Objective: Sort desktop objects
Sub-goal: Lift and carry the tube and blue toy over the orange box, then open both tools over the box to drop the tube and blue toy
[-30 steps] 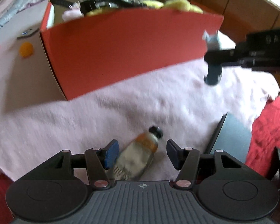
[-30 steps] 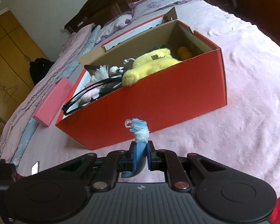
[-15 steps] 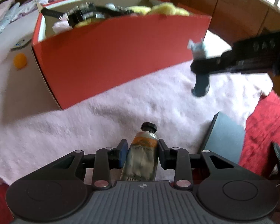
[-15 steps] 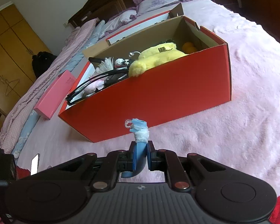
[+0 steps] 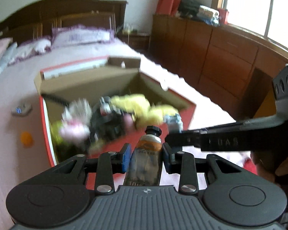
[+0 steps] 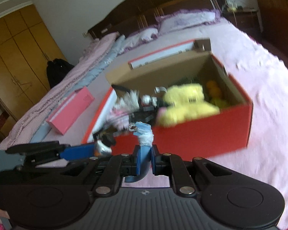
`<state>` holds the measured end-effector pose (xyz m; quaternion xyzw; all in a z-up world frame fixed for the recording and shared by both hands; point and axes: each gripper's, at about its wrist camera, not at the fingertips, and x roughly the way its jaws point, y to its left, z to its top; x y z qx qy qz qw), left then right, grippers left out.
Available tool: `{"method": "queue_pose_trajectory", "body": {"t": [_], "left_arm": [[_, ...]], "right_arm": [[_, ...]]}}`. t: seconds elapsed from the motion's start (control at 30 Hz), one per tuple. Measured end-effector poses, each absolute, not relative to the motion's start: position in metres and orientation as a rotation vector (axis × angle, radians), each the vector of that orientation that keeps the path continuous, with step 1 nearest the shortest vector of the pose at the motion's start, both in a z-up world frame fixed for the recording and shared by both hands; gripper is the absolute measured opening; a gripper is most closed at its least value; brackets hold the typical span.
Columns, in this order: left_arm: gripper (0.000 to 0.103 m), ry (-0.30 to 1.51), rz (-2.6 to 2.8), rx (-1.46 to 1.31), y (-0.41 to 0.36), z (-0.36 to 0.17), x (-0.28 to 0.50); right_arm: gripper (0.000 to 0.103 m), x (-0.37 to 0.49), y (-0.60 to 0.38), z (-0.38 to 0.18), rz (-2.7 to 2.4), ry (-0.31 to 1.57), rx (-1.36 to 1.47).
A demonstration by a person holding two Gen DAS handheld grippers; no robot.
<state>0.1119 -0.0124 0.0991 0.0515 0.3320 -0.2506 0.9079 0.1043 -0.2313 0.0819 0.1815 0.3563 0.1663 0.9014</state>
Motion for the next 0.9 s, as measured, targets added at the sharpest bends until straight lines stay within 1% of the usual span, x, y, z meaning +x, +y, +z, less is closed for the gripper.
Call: {"method": "queue_pose_trajectory", "body": {"t": [0.13, 0.23, 0.3, 0.33, 0.37, 0.4, 0.47, 0.57, 0.67, 0.9], "left_arm": [[0.035, 0.632, -0.484, 0.140, -0.021, 0.114, 0.146], [0.035, 0.634, -0.444, 0.129, -0.022, 0.110, 0.177], [0.036, 0.643, -0.416, 0.111, -0.020, 0.105, 0.196], [0.038, 0.644, -0.397, 0.095, -0.018, 0.103, 0.202], [0.042, 0.639, -0.377, 0.080, -0.017, 0.104, 0.206], [0.045, 0.638, -0.359, 0.071, -0.016, 0.104, 0.209], [0.064, 0.632, -0.340, 0.053, -0.012, 0.105, 0.209], [0.077, 0.624, -0.315, 0.037, -0.009, 0.107, 0.203], [0.085, 0.620, -0.309, 0.030, -0.007, 0.107, 0.193], [0.091, 0.638, -0.325, 0.010, -0.011, 0.103, 0.160]], "right_arm": [[0.012, 0.131, -0.230, 0.100, 0.344, 0.695, 0.347], [0.012, 0.156, -0.228, 0.107, 0.331, 0.683, 0.337], [0.016, 0.172, -0.225, 0.110, 0.320, 0.679, 0.324], [0.024, 0.178, -0.223, 0.110, 0.303, 0.677, 0.313], [0.037, 0.184, -0.221, 0.110, 0.285, 0.675, 0.302], [0.039, 0.189, -0.219, 0.110, 0.267, 0.673, 0.285], [0.039, 0.195, -0.216, 0.107, 0.245, 0.678, 0.253], [0.040, 0.194, -0.218, 0.102, 0.237, 0.691, 0.268], [0.043, 0.183, -0.220, 0.100, 0.237, 0.681, 0.274], [0.047, 0.149, -0.228, 0.093, 0.236, 0.680, 0.280]]}}
